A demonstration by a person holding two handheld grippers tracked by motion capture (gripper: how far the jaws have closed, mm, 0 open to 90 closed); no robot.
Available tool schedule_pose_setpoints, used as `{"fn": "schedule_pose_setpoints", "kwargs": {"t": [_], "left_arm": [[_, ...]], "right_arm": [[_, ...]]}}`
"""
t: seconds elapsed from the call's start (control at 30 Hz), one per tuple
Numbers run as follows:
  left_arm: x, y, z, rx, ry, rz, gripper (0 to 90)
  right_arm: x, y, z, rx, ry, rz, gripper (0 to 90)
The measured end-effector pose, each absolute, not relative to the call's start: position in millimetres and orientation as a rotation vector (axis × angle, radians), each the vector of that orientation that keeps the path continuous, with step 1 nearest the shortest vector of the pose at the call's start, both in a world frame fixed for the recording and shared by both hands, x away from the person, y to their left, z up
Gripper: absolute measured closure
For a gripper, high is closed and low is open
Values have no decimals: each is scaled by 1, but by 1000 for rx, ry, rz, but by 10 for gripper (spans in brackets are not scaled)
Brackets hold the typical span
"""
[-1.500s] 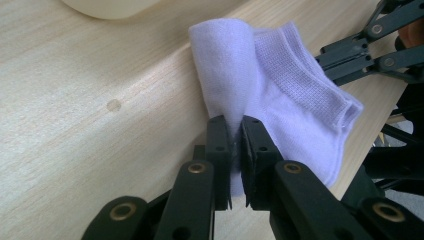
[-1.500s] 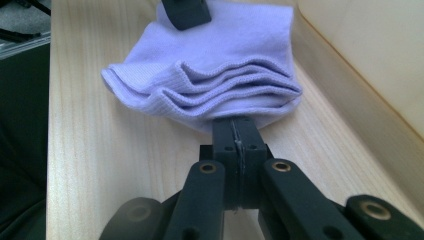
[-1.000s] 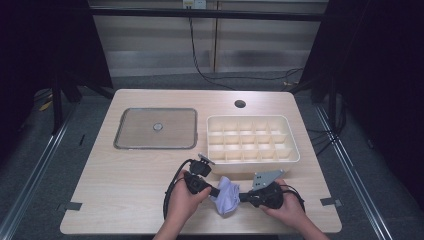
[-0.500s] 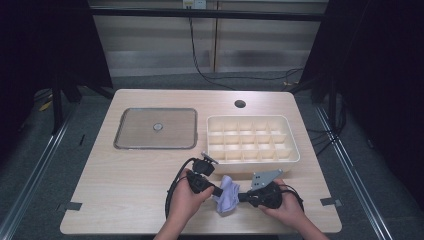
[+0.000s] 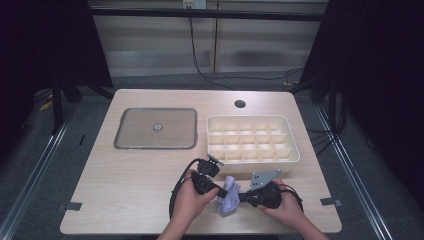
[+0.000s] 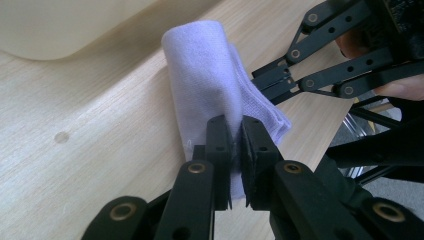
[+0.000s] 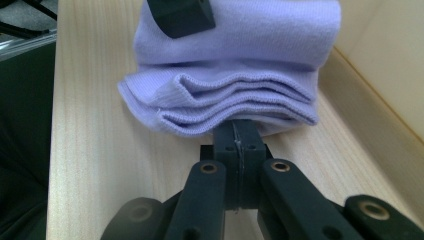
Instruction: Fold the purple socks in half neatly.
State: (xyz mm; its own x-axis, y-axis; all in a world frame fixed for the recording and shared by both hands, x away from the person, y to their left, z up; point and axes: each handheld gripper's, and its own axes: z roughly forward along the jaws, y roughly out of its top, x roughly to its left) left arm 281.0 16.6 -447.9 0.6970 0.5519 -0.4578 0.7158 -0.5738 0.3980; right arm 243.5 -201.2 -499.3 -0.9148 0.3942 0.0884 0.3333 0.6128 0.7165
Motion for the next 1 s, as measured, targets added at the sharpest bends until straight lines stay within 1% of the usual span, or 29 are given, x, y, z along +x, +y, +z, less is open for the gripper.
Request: {"fn": "schedule_pose_setpoints", "kwargs": {"t": [0.57, 1.0], "left_arm": [[279, 7, -457, 2338, 950, -402, 836], [279, 6, -458, 2358, 959, -371, 834]], "right_arm": [[246, -200, -500, 640, 2755, 1188, 900], [248, -213, -495, 701, 2720, 1222, 900]]}}
